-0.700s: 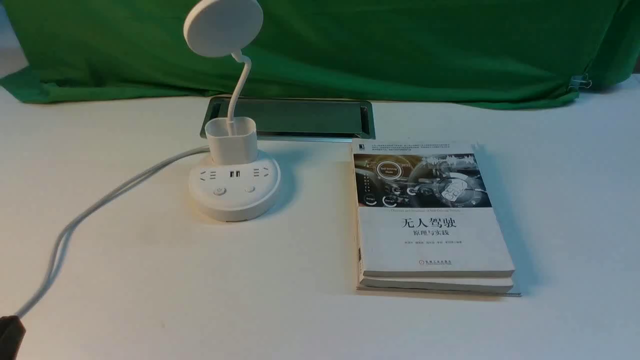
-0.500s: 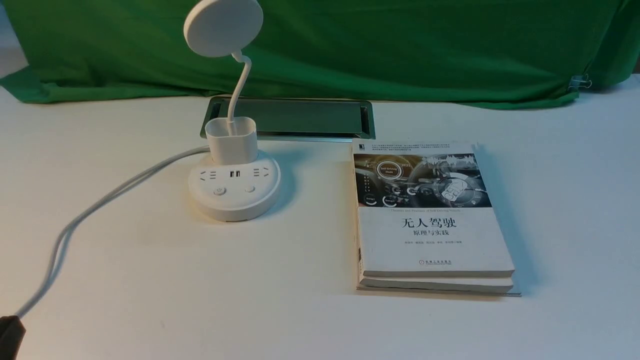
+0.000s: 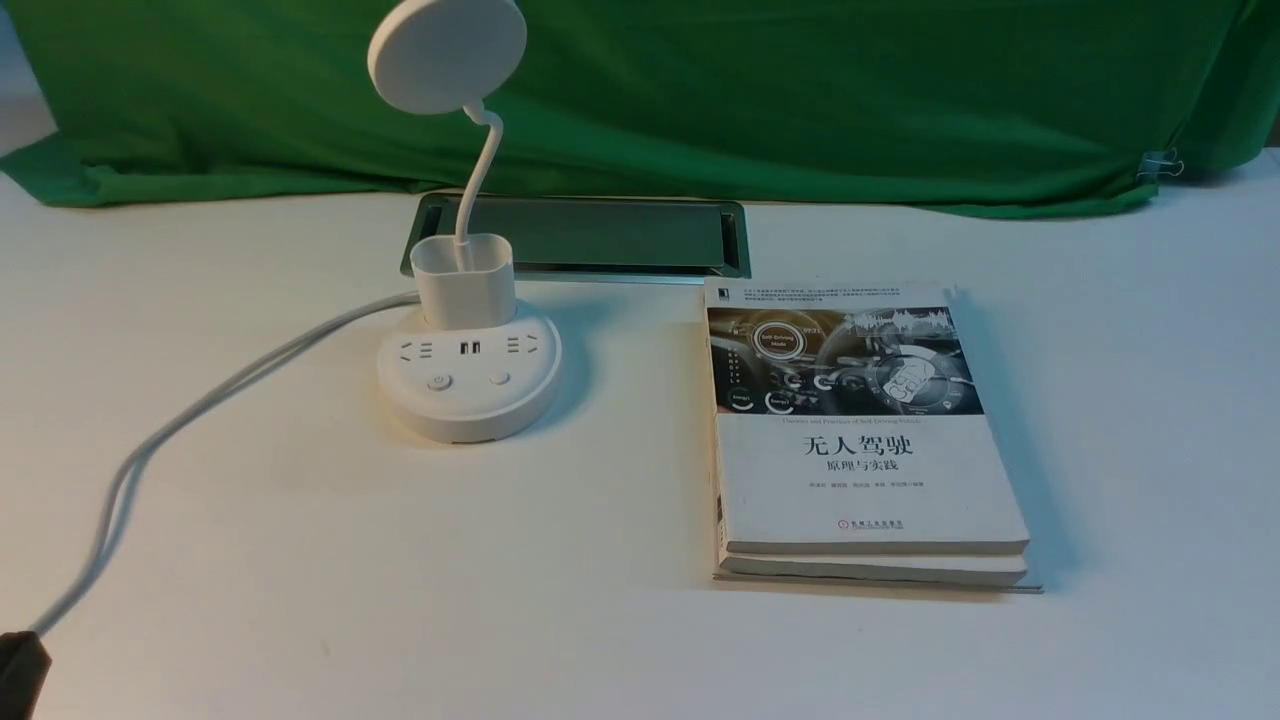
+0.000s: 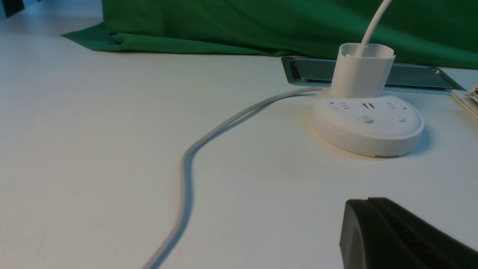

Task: Turn on the desk lamp on the white desktop with your hand.
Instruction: 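Press the power button on the lamp base to turn the lamp on with the left gripper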

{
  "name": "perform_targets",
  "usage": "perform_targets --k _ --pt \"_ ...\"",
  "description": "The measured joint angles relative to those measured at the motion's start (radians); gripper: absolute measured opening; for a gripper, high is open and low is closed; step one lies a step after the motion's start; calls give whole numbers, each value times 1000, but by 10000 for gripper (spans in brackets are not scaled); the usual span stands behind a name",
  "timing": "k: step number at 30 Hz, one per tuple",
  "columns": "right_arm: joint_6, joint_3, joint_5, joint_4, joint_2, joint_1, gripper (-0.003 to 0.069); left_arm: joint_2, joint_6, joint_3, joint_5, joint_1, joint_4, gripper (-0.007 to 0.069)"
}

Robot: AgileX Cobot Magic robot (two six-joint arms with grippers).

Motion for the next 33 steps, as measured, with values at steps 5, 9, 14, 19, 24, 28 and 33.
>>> perform_targets --k 5,9,14,19,24,28,33 --pt "0 0 0 0 0 0 239 0 0 0 0 0 0 1" --pt "0 0 0 0 0 0 239 0 1 0 0 0 0 1" --pt "0 0 0 0 0 0 239 0 1 0 -12 0 0 1" --pt "0 0 0 0 0 0 238 0 1 0 -186 0 2 1" --pt "0 0 -1 0 0 0 238 0 1 0 -513 0 4 1" --pt "0 0 -1 0 0 0 238 0 -7 0 -846 0 9 1" --pt "0 0 -1 0 0 0 238 -2 -166 -14 -1192 0 39 1"
